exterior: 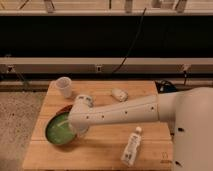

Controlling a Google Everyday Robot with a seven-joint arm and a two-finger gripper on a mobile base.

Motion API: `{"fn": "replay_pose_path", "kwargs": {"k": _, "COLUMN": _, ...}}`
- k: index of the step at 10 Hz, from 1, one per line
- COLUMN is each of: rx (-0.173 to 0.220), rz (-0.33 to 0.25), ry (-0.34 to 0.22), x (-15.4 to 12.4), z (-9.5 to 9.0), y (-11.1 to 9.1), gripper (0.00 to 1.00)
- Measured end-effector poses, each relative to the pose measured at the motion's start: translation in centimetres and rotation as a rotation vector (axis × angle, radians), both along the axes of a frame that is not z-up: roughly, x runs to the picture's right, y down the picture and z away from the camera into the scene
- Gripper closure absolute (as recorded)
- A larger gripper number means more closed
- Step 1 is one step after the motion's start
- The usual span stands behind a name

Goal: Drag the ceramic bowl in a circle

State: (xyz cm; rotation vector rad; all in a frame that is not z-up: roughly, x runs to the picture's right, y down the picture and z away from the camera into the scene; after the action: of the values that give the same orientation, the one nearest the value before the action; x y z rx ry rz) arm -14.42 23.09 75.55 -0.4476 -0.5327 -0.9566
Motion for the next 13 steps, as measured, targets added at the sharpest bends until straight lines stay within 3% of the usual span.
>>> {"fn": "replay_pose_path", "kwargs": {"k": 5, "rx": 0.005, "rz": 0.025, "ry": 0.012, "x": -0.9, "z": 1.2, "y": -2.2, "gripper": 1.00}}
{"fn": "replay_pose_path", "kwargs": {"k": 11, "rx": -0.002, "rz": 0.080, "ry": 0.067, "x": 3.4, "z": 0.9, "y": -3.1, "gripper": 1.00}}
{"fn": "replay_pose_path", "kwargs": {"k": 13, "rx": -0.005, "rz": 0.090, "ry": 0.073, "x": 3.7, "z": 0.8, "y": -3.2, "gripper": 1.00}}
